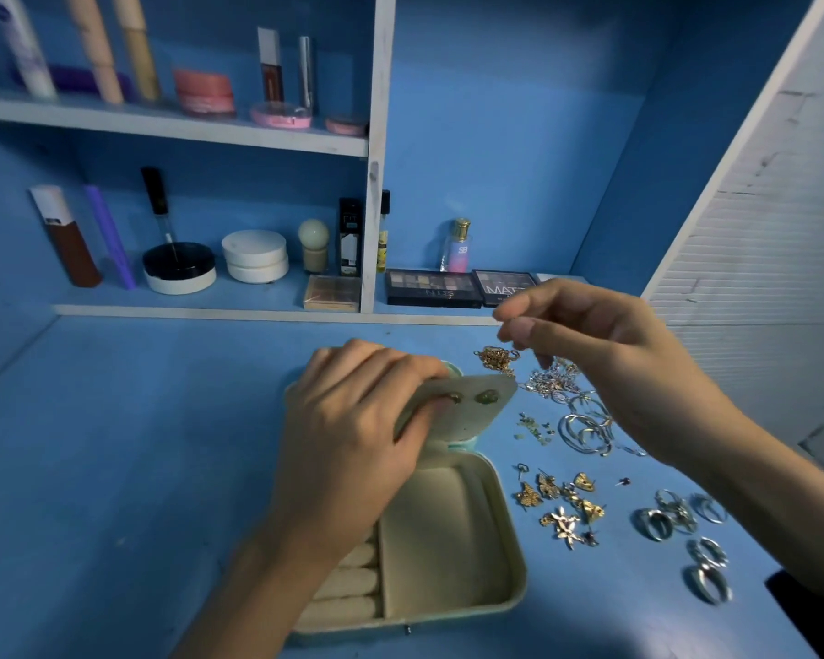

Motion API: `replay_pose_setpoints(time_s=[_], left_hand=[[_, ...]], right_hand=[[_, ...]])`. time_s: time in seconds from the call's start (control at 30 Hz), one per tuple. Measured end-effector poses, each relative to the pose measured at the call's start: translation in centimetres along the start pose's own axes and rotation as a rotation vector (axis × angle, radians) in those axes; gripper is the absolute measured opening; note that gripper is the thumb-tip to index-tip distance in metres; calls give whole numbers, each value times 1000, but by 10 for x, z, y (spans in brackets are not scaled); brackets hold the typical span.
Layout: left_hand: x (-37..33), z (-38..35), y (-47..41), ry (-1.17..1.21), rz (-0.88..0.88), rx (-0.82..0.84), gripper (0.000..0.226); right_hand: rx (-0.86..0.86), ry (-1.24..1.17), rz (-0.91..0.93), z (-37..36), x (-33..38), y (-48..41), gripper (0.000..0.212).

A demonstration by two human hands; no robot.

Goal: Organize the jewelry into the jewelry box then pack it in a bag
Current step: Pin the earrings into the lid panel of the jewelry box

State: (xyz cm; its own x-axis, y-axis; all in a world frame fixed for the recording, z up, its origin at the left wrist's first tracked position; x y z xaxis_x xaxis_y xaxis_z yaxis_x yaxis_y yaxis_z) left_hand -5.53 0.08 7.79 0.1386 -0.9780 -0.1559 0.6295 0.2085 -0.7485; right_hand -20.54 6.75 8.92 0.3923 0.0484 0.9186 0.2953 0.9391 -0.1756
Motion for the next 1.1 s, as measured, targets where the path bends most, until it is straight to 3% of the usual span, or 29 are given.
replay_pose_setpoints(time_s=[0.13, 0.37, 0.67, 1.1], left_hand=[[9, -8, -10, -37, 18, 3, 18], [29, -23, -14, -51, 150, 15, 22], [43, -24, -8, 65, 185, -4, 33], [40, -20, -2, 82, 172, -37, 41]], right_hand=[[-91, 26, 34, 3, 6, 4, 13], [-73, 48, -51, -8, -19, 8, 14], [-71, 118, -162, 3, -63, 29, 18], [168, 904, -133, 15, -86, 51, 13]])
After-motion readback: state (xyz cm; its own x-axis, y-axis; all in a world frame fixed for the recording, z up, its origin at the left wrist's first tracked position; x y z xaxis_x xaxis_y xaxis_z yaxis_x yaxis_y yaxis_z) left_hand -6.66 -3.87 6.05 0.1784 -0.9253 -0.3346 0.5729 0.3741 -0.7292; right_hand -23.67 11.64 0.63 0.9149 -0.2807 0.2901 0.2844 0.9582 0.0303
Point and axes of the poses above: each hand's wrist, its own y-axis away from the middle knuckle, its own z-axis out of the back of the hand, x = y × z, the point moved 9 cm from there along -y, towards the middle knuckle, and after that the axes turned 12 degrees about x, right-handed, at the moved point
